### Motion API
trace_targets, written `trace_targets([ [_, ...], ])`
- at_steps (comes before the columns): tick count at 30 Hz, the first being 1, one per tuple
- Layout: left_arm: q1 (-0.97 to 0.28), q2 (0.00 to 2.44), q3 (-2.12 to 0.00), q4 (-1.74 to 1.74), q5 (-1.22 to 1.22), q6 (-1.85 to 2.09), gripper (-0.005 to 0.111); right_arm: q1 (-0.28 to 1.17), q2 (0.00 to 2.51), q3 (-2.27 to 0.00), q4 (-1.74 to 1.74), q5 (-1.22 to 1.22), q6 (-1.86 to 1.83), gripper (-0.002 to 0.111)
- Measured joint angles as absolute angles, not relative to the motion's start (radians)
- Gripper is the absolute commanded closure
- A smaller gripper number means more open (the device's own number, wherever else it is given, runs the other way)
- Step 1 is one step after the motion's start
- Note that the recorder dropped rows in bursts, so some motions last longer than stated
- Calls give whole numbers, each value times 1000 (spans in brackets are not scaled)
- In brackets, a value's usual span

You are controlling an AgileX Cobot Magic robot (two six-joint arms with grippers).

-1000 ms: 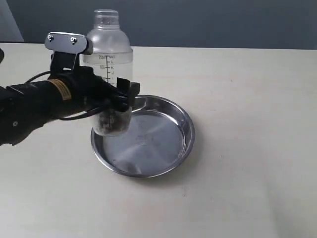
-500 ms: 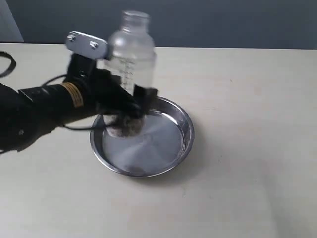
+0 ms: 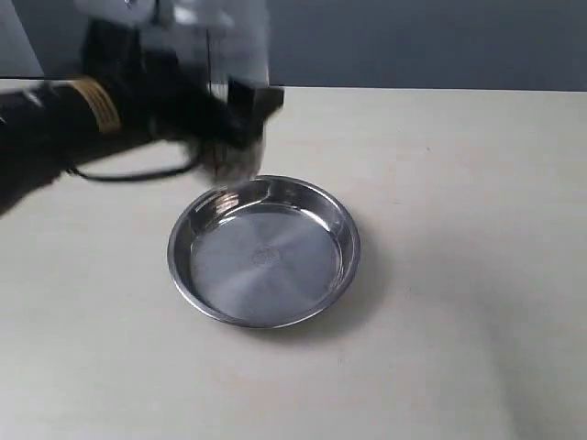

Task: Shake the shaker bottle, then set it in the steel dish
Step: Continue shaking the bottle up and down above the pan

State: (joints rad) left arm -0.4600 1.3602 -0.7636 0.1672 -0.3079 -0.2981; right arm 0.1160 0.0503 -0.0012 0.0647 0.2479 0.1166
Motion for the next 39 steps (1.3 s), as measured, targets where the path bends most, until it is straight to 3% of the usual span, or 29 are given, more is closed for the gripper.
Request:
trace_targets([
  [5,-462,1380,-694,160,-406,-302,106,116,50,-1,65,250,117,109],
  [9,-472,1485,-617,149,-326,-309,106,116,50,-1,65,250,117,109],
  [15,-492,1339,-740,182,-472,-311,106,116,50,-1,65,250,117,109],
  [21,-505,1538,-620,177,-428,-401,106,116,50,-1,65,250,117,109],
  [27,-515,1412,-708,332,-500,-475,106,116,50,-1,65,248,117,109],
  [33,-516,1565,-635,337,-452,-479,106,116,50,-1,65,248,117,109],
  [39,-516,1397,-741,361,-500,-458,106,116,50,-1,65,250,117,109],
])
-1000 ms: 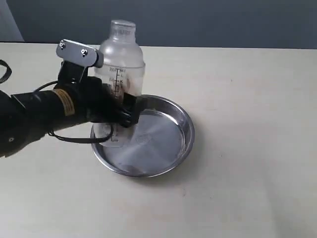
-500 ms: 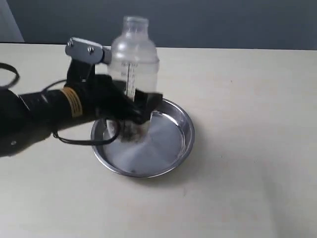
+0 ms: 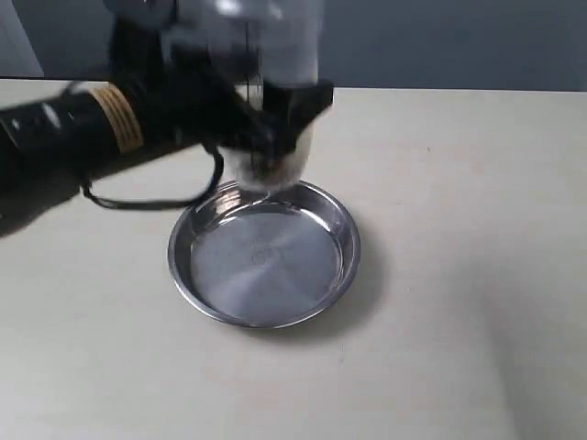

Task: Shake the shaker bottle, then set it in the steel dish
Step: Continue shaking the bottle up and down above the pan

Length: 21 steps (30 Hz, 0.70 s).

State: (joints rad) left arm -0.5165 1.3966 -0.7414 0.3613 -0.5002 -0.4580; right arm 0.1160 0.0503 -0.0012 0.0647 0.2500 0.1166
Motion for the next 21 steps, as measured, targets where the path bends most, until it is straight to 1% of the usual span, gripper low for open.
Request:
trace_targets([
  [3,-516,1434,-715,319,-557,-451,106,116,50,-1,65,250,117,109],
  [6,-515,1520,-654,311,-512,-498,106,116,50,-1,65,250,117,109],
  [9,-513,1454,-671,402,-488,-524,106,116,50,-1,65,250,117,109],
  [12,-513,1391,-715,380,-508,-505,106,116,50,-1,65,250,117,109],
  [15,-503,1491,-680,305,-510,-492,106,116,50,-1,65,248,117,109],
  [17,-502,1558,-649,321,-462,-515,106,116,50,-1,65,248,117,109],
  [19,-502,1540,-648,394,-443,-526,106,116,50,-1,65,250,117,109],
  [21,-504,1443,-701,429,-466,-530,106,116,50,-1,65,250,117,109],
])
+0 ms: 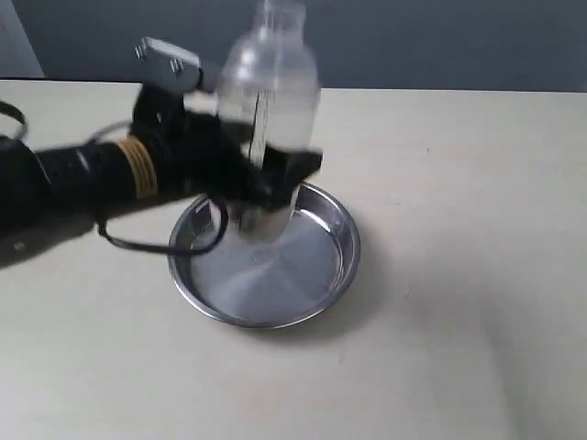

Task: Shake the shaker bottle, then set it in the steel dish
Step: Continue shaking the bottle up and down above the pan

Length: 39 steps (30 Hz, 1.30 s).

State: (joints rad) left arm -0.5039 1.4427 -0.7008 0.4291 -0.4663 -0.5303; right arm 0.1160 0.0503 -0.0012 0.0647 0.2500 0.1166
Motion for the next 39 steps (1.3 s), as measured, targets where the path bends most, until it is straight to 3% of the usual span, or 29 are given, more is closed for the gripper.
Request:
trace_targets([
  [5,-514,1400,-721,421,-580,-528,106,116,50,-1,65,250,117,109],
  [9,-514,1537,-629,420,-449,-566,106,116,50,-1,65,250,117,109],
  [16,-516,1374,-680,454,-505,-541,106,116,50,-1,65,250,117,109],
  [21,-505,1520,-611,401,-448,-523,106,116,50,-1,65,250,117,109],
  [28,-502,1375,-702,418,-539,-519,106,116,50,-1,65,250,117,109],
  [34,-508,1554,-591,430,-436,-552,106,116,50,-1,65,250,117,109],
  [39,-516,1417,-633,477,-479,-512,106,116,50,-1,65,250,117,109],
])
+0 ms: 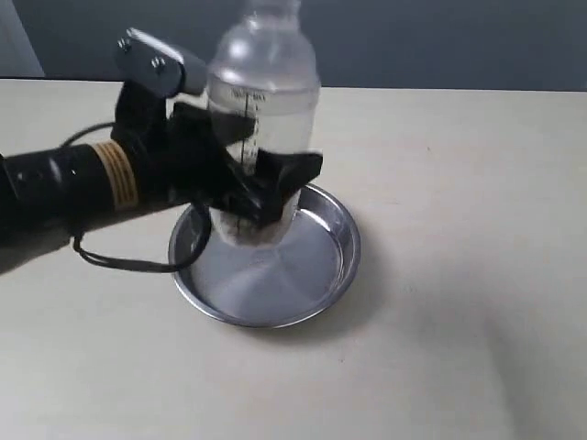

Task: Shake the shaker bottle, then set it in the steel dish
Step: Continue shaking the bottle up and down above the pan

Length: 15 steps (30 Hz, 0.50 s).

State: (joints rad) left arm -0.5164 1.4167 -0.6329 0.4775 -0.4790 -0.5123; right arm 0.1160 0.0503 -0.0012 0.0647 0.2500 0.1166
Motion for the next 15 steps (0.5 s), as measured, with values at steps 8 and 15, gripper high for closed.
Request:
trace_targets([
  [8,-500,1492,-613,371,-469,-448,106,116,50,-1,65,250,117,109],
  [15,-511,1438,-660,347,-504,-444,106,116,50,-1,65,250,117,109],
])
